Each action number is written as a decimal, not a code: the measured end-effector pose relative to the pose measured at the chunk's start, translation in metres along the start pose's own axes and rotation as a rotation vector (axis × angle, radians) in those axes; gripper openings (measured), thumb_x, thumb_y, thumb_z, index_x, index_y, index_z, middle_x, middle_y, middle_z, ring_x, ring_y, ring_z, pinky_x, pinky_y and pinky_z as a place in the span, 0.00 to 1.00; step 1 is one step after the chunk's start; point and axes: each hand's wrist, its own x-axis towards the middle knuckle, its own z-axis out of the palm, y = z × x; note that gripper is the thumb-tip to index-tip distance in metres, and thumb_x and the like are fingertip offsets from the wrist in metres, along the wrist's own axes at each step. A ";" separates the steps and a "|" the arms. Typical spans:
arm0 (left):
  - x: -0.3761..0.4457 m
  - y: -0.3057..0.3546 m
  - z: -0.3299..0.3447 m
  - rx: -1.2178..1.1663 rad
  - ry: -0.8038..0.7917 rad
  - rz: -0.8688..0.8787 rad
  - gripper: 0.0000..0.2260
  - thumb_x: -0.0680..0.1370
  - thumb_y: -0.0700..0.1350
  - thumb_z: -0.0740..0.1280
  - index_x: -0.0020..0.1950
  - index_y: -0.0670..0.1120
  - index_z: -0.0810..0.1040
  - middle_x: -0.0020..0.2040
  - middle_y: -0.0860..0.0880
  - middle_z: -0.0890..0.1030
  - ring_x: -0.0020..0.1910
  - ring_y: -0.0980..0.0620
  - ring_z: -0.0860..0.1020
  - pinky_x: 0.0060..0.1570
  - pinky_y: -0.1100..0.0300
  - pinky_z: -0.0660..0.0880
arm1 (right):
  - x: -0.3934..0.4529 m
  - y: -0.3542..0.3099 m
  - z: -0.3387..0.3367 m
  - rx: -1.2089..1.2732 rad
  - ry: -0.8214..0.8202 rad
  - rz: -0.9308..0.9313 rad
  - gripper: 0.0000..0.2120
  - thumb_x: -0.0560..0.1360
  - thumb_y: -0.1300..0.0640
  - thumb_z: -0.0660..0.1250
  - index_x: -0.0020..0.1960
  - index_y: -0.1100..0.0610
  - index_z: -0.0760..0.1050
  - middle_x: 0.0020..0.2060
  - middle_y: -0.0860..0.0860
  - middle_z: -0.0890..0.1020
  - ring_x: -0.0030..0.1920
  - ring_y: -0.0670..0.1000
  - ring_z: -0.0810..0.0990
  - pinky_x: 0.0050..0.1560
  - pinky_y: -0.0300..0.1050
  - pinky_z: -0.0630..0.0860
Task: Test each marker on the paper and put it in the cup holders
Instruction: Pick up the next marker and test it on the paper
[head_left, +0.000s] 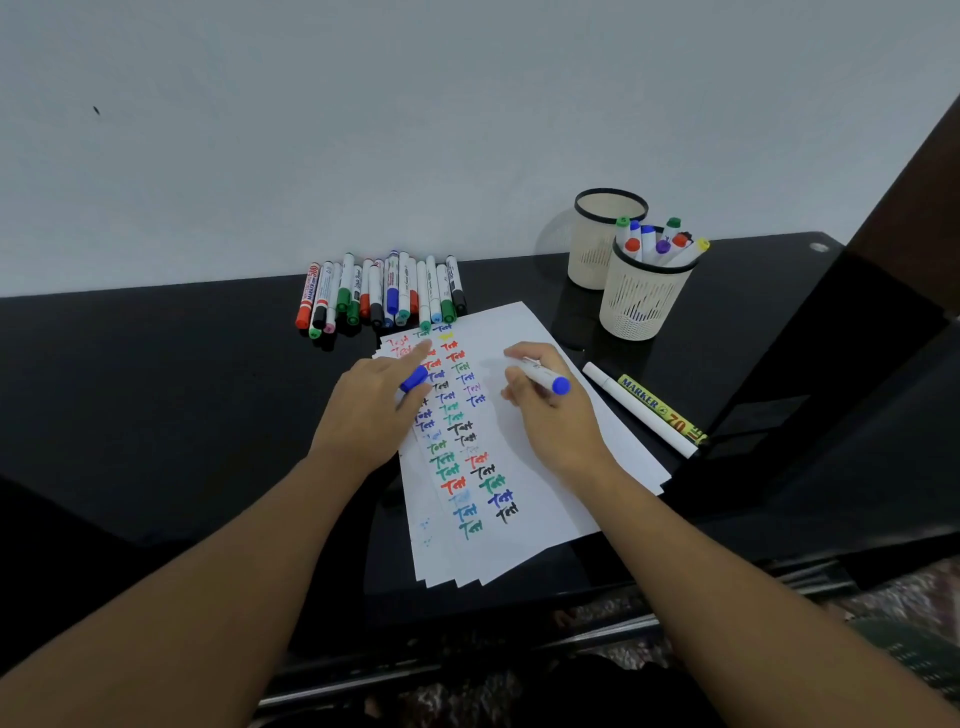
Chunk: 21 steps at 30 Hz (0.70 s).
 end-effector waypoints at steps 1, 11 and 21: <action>0.000 0.000 0.000 0.008 0.010 -0.027 0.24 0.82 0.52 0.65 0.78 0.51 0.68 0.61 0.49 0.81 0.62 0.46 0.74 0.62 0.48 0.74 | 0.000 0.001 0.000 0.018 -0.009 0.000 0.08 0.85 0.54 0.62 0.60 0.45 0.77 0.40 0.46 0.83 0.43 0.43 0.81 0.48 0.33 0.75; -0.001 -0.002 0.001 -0.063 0.049 -0.036 0.14 0.83 0.47 0.65 0.67 0.46 0.78 0.59 0.49 0.76 0.57 0.51 0.75 0.56 0.57 0.73 | 0.007 -0.006 -0.007 0.067 -0.240 0.060 0.24 0.84 0.56 0.56 0.78 0.41 0.66 0.71 0.44 0.74 0.70 0.43 0.72 0.67 0.40 0.68; -0.004 0.000 -0.002 -0.113 0.083 -0.010 0.12 0.83 0.42 0.65 0.66 0.44 0.77 0.61 0.48 0.72 0.59 0.52 0.74 0.59 0.60 0.71 | 0.033 -0.015 -0.011 -0.654 -0.260 -0.142 0.11 0.84 0.50 0.65 0.66 0.48 0.71 0.59 0.50 0.83 0.57 0.55 0.81 0.56 0.55 0.79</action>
